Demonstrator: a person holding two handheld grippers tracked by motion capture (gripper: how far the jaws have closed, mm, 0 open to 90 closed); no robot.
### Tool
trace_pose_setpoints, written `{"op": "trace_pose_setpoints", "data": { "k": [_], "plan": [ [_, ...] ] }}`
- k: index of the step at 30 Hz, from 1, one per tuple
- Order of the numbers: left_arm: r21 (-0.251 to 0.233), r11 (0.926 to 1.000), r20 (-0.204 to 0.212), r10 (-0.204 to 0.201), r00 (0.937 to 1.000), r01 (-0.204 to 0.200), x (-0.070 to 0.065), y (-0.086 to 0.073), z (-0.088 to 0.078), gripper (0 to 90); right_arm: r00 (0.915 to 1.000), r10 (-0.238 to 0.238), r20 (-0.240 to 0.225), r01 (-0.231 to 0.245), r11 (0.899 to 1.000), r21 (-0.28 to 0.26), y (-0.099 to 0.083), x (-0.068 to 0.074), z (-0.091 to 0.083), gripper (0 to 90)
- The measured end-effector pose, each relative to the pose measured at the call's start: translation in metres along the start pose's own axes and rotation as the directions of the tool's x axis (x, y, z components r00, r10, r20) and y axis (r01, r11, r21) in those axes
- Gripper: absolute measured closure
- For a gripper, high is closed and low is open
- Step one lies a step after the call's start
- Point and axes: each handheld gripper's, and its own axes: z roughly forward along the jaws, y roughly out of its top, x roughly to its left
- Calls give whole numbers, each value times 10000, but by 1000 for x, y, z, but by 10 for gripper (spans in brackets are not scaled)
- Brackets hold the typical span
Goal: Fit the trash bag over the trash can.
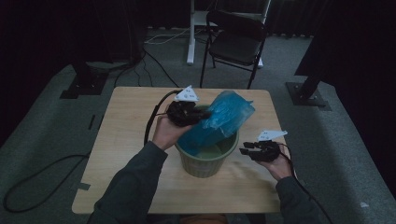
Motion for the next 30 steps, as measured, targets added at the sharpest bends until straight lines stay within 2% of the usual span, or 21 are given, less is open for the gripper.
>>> {"op": "trace_pose_setpoints", "data": {
  "k": [5,11,17,21,25,30],
  "plan": [
    [277,9996,-59,-90,9999,92,4,-14,-6,866,9996,65,286,-56,9995,-318,8,0,-13,587],
    [522,9986,-90,-119,9999,124,5,-26,-5,862,9984,413,395,-362,9918,-1228,25,-4,-36,537],
    [655,9977,-118,-141,9998,148,7,-34,-5,858,9981,601,-119,-613,9798,-1904,48,-4,-50,519],
    [732,9972,-176,-130,9998,143,7,-38,-6,854,9993,378,-58,-382,9797,-1968,67,-3,-52,518],
    [785,9969,-285,-83,9996,105,8,-40,-7,852,9974,503,-508,-605,9721,-2264,79,-2,-52,518],
    [906,9958,-383,-77,9992,111,9,-45,-7,849,9964,542,-659,-682,9697,-2346,91,-2,-51,518]
  ]
}}
